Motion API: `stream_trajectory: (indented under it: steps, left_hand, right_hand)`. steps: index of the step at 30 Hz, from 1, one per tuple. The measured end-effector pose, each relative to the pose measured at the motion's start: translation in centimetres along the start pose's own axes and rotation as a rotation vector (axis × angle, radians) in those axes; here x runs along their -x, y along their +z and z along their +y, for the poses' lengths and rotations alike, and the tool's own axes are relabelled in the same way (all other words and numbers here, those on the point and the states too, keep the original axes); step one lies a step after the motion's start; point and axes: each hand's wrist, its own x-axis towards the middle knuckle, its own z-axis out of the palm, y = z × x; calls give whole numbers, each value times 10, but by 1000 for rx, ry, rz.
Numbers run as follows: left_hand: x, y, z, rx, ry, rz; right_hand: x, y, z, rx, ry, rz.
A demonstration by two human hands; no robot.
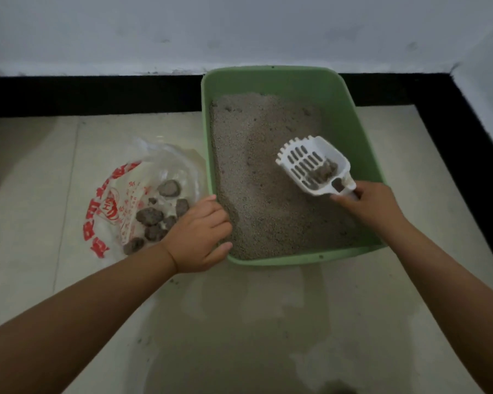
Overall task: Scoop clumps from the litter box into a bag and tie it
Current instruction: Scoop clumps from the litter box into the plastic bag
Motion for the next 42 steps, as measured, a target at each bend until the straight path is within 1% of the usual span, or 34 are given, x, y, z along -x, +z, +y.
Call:
stream_trajectory:
  steps: [1,3,6,7,9,10,11,12,13,14,15,16,17,19,21,22,24,25,27,28,30,32,35,36,37,39,40,41,42]
  left_hand:
    - [0,-1,0,-8,3,-14]
    - [1,-3,2,-12,-4,-38]
    - [5,-11,-3,-34,-91,-7]
    - [6,-19,-7,-71,-147,33]
    - [14,-37,-20,-189,-333,126]
    - [17,-49,-26,-250,-464,153]
    - [21,-63,-30,-287,-616,145]
    - [25,-75,-34,-277,-799,81]
    - [29,-85,-38,-200,-991,-38]
    - [34,-90,-42,-81,-1142,-174]
    - [38,-91,-46,36,-1226,-301]
    - [42,-92,-49,130,-1257,-355]
    - [46,-92,-51,184,-1257,-329]
    - [48,-94,-56,317,-1311,-181]
    - [46,-96,-58,470,-1387,-68]
    - [45,-95,-58,535,-1415,-19]
    - [44,-94,-60,608,-1447,63]
    - [44,-94,-61,626,-1459,97]
    - [46,-90,-63,628,-1464,145]
    - [47,-90,-63,619,-1464,163]
    - [47,-89,-62,587,-1452,165]
    - [46,-91,-59,498,-1413,109]
    - [43,-92,-53,220,-1302,-43]
    - [43,-93,-50,113,-1227,-38]
    - [41,-92,-47,16,-1115,6]
    - [34,-87,-44,-99,-849,123]
    - [28,-83,-43,-116,-731,172]
    - [19,-78,-41,-104,-628,191]
    - [9,-73,-39,-89,-534,183]
  right_hand:
    - [0,-1,-2,20,-15,-21]
    - [1,0,-4,-9,-16,-12]
    - [3,2,-8,-43,-45,-16]
    - [4,4,-11,-49,-55,-25]
    - [6,6,-19,-73,-80,-47]
    - [7,7,-25,-79,-109,-63]
    - [9,7,-33,-88,-151,-89]
    - [12,8,-44,-95,-197,-126]
    - [15,9,-56,-105,-247,-167]
    - [19,12,-68,-109,-293,-212]
    - [22,15,-81,-99,-335,-253]
    - [24,20,-93,-79,-373,-295]
    - [26,26,-105,-44,-424,-327]
    - [31,40,-128,64,-522,-358]
    - [35,54,-145,291,-599,-343]
    - [38,61,-153,401,-632,-298]
    - [46,74,-165,615,-739,-150]
    - [49,80,-166,695,-799,-66]
    - [51,87,-166,693,-869,16]
    - [50,89,-164,685,-874,41]
    - [49,90,-158,698,-850,23]
    - [47,82,-154,675,-837,11]
    - [37,66,-144,559,-856,32]
    - [33,58,-140,511,-860,39]
    - [27,50,-134,476,-852,65]
    - [18,29,-122,408,-793,110]
    - [14,17,-115,376,-729,105]
    - [8,5,-109,362,-651,103]
    - [0,-6,-102,401,-545,86]
